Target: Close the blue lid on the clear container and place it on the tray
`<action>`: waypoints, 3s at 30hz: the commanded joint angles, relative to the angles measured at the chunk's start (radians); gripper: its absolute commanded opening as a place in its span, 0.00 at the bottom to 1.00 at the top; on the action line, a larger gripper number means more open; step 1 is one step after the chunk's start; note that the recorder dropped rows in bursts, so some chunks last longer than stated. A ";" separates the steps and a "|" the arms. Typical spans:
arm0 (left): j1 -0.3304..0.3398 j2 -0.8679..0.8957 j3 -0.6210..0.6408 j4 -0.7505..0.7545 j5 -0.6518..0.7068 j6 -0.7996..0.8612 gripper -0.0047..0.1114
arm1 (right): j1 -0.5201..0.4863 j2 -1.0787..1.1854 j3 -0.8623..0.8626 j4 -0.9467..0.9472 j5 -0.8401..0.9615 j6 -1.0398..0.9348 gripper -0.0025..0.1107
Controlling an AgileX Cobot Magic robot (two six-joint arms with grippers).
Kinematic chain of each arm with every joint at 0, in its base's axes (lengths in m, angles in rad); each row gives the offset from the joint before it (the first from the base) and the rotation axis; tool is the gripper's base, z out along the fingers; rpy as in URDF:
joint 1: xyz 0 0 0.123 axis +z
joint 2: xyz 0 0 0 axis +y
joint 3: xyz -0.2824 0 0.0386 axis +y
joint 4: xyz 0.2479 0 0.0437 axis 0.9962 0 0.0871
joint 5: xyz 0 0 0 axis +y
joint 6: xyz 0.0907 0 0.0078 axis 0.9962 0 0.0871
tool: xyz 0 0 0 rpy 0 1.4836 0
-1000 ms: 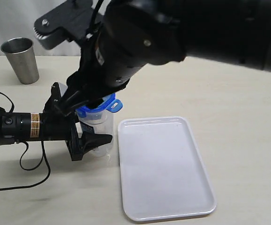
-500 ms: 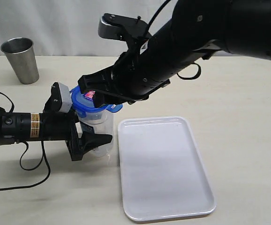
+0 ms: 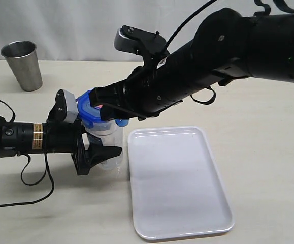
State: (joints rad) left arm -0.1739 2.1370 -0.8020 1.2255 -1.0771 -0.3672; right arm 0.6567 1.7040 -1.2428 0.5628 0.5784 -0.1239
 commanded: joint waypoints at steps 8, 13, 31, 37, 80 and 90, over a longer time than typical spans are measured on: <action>-0.001 0.006 0.009 0.045 0.010 -0.004 0.04 | -0.003 -0.029 -0.001 -0.022 0.003 -1.011 0.40; -0.001 0.006 0.009 0.047 0.014 -0.004 0.04 | -0.003 -0.070 -0.001 -0.129 -0.001 -1.360 0.40; -0.001 0.006 0.009 0.047 0.038 0.004 0.04 | 0.059 -0.055 0.001 -0.377 -0.028 -1.515 0.40; -0.001 0.006 0.009 0.047 0.050 0.004 0.04 | 0.078 -0.018 0.001 -0.422 -0.039 -1.513 0.40; -0.001 0.006 0.009 0.072 0.024 0.064 0.04 | 0.078 0.102 0.092 -0.418 -0.214 -1.503 0.24; -0.001 0.006 0.009 -0.046 -0.006 0.546 0.04 | 0.078 -0.077 0.092 -0.219 -0.240 -1.503 0.33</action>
State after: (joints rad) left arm -0.1616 2.1449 -0.7976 1.1740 -1.0805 -0.0379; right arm 0.7335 1.6841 -1.1472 0.2530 0.3671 -1.6382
